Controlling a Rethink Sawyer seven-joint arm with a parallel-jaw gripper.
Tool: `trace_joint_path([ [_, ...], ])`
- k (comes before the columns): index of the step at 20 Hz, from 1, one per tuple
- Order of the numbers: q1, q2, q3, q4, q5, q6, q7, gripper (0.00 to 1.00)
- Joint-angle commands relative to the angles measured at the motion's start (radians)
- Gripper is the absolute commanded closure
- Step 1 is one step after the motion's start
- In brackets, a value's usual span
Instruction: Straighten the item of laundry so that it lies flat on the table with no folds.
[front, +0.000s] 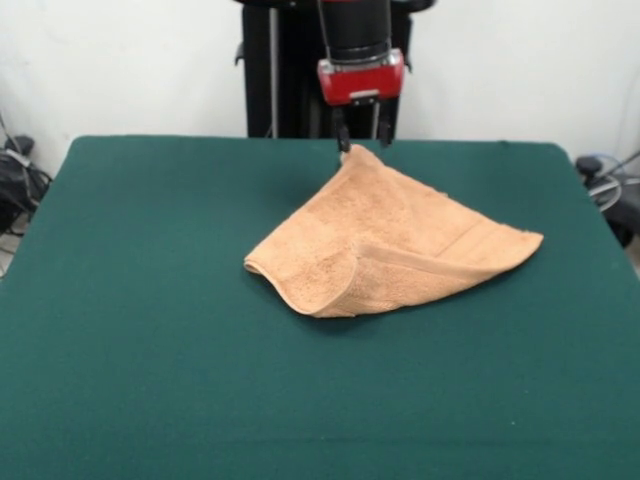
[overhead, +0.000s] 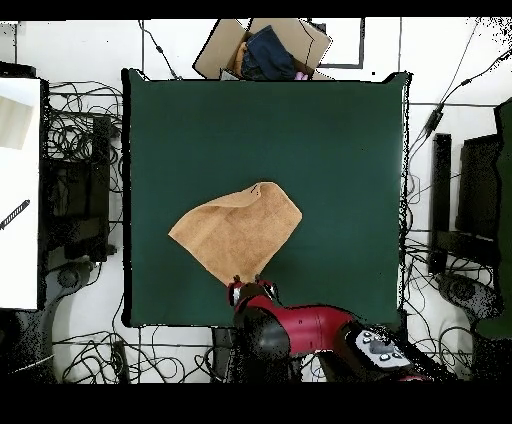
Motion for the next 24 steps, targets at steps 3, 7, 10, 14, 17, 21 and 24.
trace_joint_path([
  [3,0.041,0.053,0.124,-0.231,0.070,0.151,0.074,0.00],
  [7,0.035,0.046,0.141,-0.258,0.074,0.191,0.066,0.00],
  [10,0.029,0.045,0.151,-0.274,0.073,0.216,0.060,0.00],
  [14,0.027,0.052,0.155,-0.294,0.063,0.219,0.059,0.00],
  [17,0.030,0.067,0.157,-0.315,0.056,0.226,0.056,0.00],
  [21,0.026,0.119,0.156,-0.342,0.047,0.212,0.059,0.00],
  [24,0.012,0.190,0.160,-0.361,0.023,0.145,0.072,0.00],
])
